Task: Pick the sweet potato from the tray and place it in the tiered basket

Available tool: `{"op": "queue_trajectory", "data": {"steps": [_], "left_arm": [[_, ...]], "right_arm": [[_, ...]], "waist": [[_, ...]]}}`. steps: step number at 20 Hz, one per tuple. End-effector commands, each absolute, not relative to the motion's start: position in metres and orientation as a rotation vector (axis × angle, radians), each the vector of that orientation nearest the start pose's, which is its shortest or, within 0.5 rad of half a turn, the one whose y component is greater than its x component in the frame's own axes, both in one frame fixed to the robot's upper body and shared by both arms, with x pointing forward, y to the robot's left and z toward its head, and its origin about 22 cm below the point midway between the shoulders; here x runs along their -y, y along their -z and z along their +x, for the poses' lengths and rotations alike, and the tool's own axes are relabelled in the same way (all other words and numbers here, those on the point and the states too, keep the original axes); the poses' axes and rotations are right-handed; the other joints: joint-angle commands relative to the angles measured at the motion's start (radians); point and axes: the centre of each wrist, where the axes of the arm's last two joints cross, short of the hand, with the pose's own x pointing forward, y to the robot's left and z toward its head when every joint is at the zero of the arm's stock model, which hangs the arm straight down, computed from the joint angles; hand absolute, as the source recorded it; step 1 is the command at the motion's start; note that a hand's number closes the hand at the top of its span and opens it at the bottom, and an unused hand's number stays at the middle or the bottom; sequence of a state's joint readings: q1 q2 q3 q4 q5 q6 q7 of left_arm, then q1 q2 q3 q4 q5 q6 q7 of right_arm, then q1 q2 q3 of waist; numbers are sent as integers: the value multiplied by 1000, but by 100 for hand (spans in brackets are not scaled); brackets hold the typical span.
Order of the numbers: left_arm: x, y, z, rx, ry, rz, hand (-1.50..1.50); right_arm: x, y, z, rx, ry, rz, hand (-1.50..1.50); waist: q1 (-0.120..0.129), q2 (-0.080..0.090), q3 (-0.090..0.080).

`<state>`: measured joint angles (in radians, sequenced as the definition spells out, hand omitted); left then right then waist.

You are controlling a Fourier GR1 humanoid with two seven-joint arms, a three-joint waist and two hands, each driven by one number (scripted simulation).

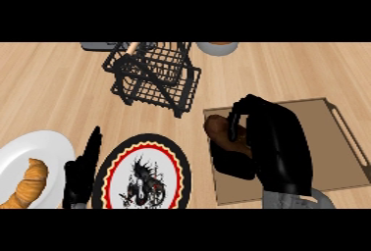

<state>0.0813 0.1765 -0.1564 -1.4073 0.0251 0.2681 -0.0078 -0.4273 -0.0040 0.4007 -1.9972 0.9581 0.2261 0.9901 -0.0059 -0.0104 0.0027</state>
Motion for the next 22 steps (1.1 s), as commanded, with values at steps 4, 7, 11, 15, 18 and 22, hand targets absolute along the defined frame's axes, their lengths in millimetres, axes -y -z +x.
{"op": "queue_trajectory", "data": {"steps": [4,7,11,15,18,22], "left_arm": [[-236,69,211,1296,10,252,0],[-248,53,218,1303,39,255,0],[-242,64,210,1305,25,245,0],[-247,38,216,1303,22,247,0],[-249,45,210,1293,30,234,0],[-247,55,210,1310,37,243,0]], "right_arm": [[106,-264,195,1590,-615,-995,150],[82,-292,212,1586,-579,-1002,150],[65,-307,240,1562,-587,-1010,150],[63,-319,262,1554,-573,-1002,150],[58,-329,290,1524,-549,-986,150],[35,-314,326,1494,-550,-997,150]], "waist": [[-1,6,-4],[13,6,-5],[20,8,-5],[21,7,-3],[27,10,-4],[36,15,-4]]}}
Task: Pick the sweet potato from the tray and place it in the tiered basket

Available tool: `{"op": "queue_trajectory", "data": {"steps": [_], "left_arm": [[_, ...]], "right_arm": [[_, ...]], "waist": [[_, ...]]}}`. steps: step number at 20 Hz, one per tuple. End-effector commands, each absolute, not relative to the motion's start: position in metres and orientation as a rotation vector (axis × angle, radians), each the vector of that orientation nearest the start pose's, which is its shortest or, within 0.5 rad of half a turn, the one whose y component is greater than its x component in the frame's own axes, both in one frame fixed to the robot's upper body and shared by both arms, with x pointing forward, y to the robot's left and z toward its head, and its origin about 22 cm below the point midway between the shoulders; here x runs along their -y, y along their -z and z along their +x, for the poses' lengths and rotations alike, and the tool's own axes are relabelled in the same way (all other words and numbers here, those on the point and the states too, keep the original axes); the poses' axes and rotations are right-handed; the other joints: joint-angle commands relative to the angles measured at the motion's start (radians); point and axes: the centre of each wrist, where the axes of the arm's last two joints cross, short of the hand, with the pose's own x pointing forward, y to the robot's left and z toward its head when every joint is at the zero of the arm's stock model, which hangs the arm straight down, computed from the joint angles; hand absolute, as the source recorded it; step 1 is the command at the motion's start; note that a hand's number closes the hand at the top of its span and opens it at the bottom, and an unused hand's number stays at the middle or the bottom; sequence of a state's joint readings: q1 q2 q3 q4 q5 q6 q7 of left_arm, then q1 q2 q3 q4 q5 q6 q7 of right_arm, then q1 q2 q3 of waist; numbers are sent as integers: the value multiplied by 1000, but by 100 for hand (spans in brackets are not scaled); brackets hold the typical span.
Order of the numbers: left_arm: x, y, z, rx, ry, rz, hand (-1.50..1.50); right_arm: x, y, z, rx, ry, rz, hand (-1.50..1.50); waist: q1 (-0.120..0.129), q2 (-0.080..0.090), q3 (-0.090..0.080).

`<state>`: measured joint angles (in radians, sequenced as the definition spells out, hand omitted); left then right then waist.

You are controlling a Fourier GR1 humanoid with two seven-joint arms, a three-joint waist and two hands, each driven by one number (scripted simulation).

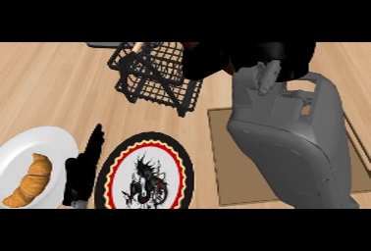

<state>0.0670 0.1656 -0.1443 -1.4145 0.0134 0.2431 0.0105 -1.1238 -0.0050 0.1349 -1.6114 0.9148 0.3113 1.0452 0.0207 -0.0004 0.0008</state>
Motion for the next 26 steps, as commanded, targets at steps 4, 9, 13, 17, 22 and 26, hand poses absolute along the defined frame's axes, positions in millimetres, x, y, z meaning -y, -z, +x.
{"op": "queue_trajectory", "data": {"steps": [4,9,13,17,22,26], "left_arm": [[-240,49,213,1319,32,246,0],[-263,46,212,1312,52,232,0],[-249,54,209,1312,50,228,0],[-232,69,216,1309,52,237,0],[-247,46,217,1312,50,235,0],[-237,58,222,1321,76,222,0]], "right_arm": [[37,-316,356,1504,-609,-940,150],[16,-278,371,1481,-673,-951,150],[13,-257,395,1455,-679,-942,150],[11,-231,406,1420,-665,-983,150],[8,-228,420,1416,-602,-908,150],[25,-207,425,1402,-406,-699,-150]], "waist": [[2,4,-2],[6,4,-2],[9,6,-2],[5,8,-2],[23,8,-1],[39,15,-1]]}}
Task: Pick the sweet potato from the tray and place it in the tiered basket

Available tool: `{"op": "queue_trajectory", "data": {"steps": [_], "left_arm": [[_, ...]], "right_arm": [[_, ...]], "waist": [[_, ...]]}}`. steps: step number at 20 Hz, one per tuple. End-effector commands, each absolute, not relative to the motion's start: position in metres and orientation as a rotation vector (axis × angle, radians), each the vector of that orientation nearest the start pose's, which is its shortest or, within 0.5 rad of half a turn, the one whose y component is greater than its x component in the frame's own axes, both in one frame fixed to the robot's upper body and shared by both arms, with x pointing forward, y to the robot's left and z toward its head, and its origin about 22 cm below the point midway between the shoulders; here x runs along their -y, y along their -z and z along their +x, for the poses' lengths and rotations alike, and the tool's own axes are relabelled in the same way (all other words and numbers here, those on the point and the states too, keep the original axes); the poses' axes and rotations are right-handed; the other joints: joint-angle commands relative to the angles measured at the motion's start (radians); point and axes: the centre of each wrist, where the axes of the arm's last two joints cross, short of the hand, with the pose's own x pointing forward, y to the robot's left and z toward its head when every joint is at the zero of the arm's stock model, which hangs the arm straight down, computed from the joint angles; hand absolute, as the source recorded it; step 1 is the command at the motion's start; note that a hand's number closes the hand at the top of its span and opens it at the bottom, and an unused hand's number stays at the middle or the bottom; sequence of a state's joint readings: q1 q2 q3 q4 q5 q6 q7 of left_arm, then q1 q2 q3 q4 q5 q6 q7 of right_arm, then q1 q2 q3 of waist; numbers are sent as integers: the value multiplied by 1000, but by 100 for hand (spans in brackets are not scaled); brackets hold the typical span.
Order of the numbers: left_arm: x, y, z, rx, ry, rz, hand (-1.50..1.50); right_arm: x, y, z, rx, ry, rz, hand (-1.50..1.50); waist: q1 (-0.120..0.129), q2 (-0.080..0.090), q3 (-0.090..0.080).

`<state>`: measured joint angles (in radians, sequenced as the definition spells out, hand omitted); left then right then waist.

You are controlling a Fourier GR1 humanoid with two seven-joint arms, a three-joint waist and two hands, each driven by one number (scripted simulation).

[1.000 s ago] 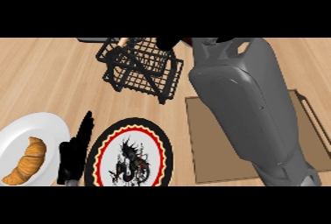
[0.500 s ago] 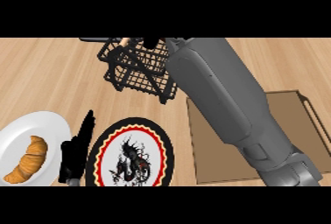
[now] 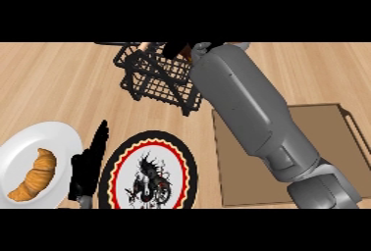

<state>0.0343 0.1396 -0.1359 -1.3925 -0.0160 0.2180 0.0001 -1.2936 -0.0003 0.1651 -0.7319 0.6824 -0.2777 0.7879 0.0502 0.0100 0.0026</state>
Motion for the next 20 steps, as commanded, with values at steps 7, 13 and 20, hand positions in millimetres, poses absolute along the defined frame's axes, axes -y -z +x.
{"op": "queue_trajectory", "data": {"steps": [7,13,20], "left_arm": [[-219,58,231,1328,68,225,0],[-241,50,222,1323,40,254,0],[-257,54,206,1270,0,277,0]], "right_arm": [[26,-210,428,1515,-210,-492,-150],[43,-219,433,1654,-7,-498,-150],[95,-233,437,1637,272,-684,-150]], "waist": [[11,6,-3],[-24,-4,-2],[-73,-24,-2]]}}
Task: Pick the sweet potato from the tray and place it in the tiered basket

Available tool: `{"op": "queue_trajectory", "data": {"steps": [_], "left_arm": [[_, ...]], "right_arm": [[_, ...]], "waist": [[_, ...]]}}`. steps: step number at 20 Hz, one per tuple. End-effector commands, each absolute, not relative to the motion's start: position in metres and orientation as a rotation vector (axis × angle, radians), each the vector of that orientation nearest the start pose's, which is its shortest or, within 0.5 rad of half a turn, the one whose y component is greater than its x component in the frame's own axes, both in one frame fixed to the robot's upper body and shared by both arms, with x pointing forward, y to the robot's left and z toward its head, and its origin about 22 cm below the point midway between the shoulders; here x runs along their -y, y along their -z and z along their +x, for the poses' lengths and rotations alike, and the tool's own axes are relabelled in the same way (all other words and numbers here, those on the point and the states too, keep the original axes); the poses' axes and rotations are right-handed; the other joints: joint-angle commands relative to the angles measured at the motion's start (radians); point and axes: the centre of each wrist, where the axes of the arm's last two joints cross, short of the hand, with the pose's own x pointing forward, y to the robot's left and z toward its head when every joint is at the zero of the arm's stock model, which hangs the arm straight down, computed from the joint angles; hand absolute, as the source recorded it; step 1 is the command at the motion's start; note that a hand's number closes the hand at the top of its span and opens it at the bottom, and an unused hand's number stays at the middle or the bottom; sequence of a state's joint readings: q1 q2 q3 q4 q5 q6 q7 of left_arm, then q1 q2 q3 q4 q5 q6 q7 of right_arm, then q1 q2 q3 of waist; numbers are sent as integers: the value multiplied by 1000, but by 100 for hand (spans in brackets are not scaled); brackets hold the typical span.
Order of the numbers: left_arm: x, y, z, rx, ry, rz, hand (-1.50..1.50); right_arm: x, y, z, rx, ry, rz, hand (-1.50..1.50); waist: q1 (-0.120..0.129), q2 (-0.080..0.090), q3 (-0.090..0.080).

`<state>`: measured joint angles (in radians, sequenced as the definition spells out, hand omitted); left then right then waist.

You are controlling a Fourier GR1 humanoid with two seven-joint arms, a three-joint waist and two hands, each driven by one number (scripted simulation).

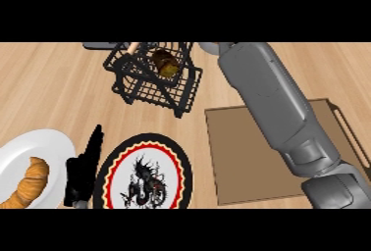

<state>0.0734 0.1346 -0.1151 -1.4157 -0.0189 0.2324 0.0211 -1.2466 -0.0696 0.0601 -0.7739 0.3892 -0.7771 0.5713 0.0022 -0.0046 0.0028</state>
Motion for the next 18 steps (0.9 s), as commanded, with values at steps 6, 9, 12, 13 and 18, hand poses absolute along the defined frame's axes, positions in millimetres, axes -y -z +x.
{"op": "queue_trajectory", "data": {"steps": [6,9,12,13,18], "left_arm": [[-263,62,194,1278,-24,300,0],[-250,64,195,1251,-41,283,0],[-263,52,196,1266,-56,296,0],[-264,62,192,1268,-33,301,0],[-259,50,209,1277,-28,306,0]], "right_arm": [[178,-242,410,1588,329,-668,-150],[222,-237,387,1556,321,-688,-150],[265,-238,354,1557,279,-682,-150],[278,-247,341,1580,281,-675,-150],[332,-241,277,1619,236,-618,-150]], "waist": [[-70,-22,-2],[-76,-19,-2],[-83,-21,-1],[-82,-17,-2],[-73,-9,-1]]}}
